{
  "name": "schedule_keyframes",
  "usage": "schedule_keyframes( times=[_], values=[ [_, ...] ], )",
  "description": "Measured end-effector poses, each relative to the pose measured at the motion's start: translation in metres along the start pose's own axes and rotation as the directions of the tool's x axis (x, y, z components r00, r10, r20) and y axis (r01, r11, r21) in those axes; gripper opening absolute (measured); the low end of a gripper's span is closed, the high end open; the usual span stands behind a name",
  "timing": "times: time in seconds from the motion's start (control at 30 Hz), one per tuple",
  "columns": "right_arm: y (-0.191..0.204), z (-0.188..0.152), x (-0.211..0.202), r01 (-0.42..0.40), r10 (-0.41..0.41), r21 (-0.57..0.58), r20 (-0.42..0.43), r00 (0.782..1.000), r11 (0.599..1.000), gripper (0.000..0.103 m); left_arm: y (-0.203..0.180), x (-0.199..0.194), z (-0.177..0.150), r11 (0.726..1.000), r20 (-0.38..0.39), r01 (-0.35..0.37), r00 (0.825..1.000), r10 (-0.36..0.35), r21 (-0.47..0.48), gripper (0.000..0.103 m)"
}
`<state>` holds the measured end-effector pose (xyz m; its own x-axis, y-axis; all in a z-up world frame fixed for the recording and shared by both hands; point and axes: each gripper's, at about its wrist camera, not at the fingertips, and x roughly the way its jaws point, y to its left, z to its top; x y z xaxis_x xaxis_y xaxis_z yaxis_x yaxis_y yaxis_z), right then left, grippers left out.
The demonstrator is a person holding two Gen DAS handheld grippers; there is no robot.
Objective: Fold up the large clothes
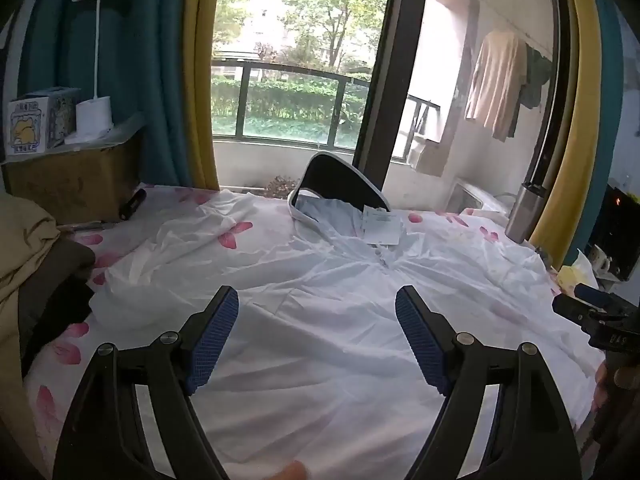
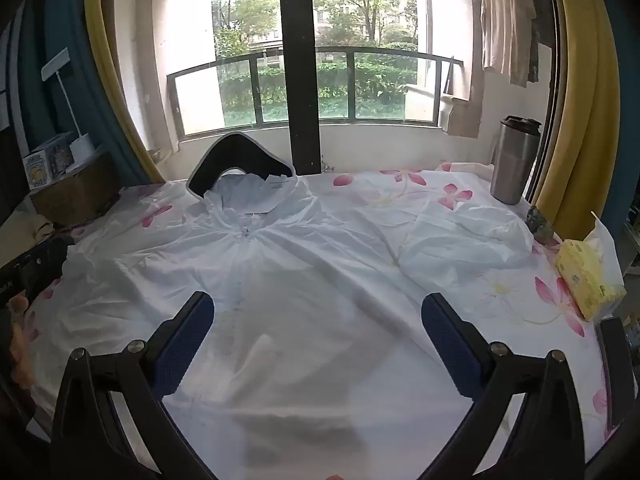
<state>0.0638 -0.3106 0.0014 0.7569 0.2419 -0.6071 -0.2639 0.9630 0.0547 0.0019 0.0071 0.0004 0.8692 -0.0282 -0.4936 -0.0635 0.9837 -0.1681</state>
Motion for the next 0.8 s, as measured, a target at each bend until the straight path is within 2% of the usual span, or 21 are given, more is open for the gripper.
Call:
schedule_keyframes(
  times=[0.2, 0.8],
  values=[
    [0.0062, 0.0006, 0.0001, 0.006, -0.006, -0.013, 0.003, 1.000, 1.000, 0.102, -0.0021, -0.0006, -0.0003, 1.000, 0.007, -0.019, 1.000, 0.019, 0.015, 0.083],
    [0.0062, 0.0005, 0.0002, 0.006, -0.006, -0.014, -0.001, 1.000, 1.000, 0.102, -0.0003, -0.0037, -0.0022, 1.000, 0.012, -0.005, 1.000, 0.004, 0.011, 0.083]
  ],
)
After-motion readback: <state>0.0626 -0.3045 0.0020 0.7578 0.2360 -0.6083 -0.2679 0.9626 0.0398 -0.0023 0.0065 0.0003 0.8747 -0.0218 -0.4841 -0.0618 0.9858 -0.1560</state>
